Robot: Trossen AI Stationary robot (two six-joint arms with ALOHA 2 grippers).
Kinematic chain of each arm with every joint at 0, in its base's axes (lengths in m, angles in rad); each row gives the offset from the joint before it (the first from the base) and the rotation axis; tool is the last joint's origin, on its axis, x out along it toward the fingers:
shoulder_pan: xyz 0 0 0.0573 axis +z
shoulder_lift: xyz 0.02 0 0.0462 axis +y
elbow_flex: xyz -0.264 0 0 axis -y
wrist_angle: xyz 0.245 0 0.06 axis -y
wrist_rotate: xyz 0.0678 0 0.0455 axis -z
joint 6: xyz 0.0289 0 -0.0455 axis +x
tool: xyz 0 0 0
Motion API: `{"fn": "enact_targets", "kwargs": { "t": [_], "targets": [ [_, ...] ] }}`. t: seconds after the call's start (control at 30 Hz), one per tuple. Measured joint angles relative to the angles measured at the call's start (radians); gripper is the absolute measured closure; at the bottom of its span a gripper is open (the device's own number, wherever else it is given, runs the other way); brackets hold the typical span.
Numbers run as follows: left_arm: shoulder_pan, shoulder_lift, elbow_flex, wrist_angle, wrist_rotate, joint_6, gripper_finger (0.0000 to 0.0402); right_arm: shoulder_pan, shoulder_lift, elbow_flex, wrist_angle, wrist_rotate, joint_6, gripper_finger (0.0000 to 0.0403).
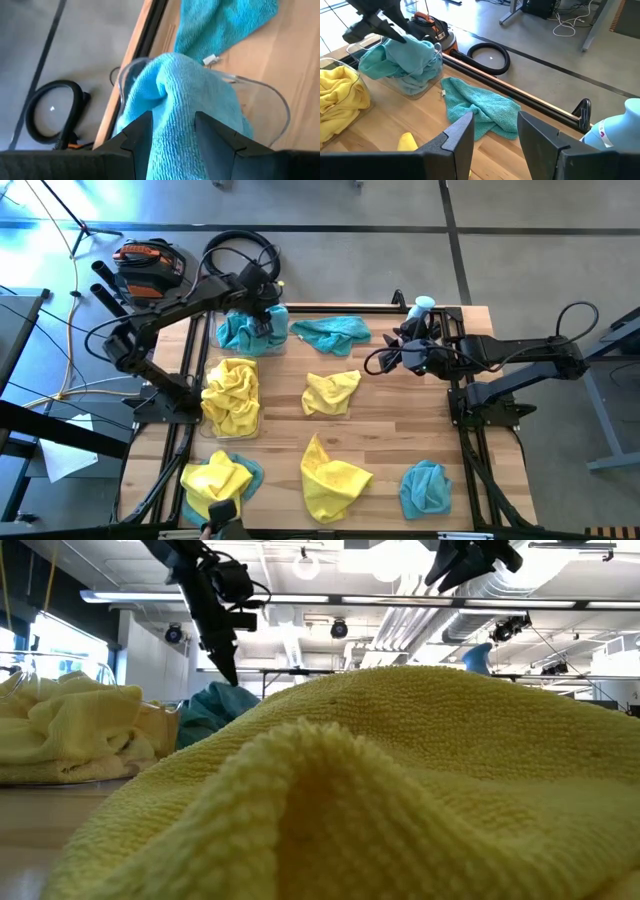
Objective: Sort microfiber towel by color & place in baskets
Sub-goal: Put the blue towel into the top transparent bin
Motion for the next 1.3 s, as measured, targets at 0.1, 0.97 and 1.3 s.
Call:
{"fn": "enact_targets", "kwargs": {
  "t": [0.1, 0.97, 1.3],
  "targets": [
    [0.0, -0.006, 0.0, -0.034, -0.017, -0.045, 0.0265, 0.0, 0.0, 0.0, -0.008, 0.0, 0.0, 0.0258],
    [-0.005, 0.335, 0.003, -0.059, 0.013, -0.206, 0.0307, 0.0, 0.0, 0.0, -0.039, -0.061, 0.0, 0.0258],
    [-0.005, 0.177, 0.005, -0.114, -0.055, -0.216, 0.0307, 0.0, 0.0, 0.0, -0.049, -0.06, 0.0, 0.0258]
  ]
}}
